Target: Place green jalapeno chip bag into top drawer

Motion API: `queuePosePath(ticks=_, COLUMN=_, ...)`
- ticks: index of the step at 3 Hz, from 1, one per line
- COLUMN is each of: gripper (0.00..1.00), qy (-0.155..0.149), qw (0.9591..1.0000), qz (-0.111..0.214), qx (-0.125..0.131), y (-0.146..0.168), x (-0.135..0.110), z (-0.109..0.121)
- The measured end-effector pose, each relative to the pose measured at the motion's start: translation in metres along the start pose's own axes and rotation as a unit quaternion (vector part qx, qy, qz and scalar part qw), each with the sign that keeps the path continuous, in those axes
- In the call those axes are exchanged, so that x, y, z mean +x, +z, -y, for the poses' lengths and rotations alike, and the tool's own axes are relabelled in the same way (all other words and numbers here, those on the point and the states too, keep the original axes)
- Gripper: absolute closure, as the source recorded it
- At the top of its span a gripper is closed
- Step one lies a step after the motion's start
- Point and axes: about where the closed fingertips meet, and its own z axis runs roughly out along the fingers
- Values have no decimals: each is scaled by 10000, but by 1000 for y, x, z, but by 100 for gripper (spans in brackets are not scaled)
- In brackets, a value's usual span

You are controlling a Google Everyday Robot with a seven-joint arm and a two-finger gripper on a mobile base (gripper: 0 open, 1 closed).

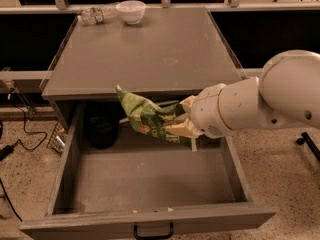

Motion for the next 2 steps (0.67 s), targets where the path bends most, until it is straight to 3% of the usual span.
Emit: queuePosePath(ticks=2, gripper=100, qy=-77, qw=10000, qz=31, qx=-54, y=33, x=22, z=2)
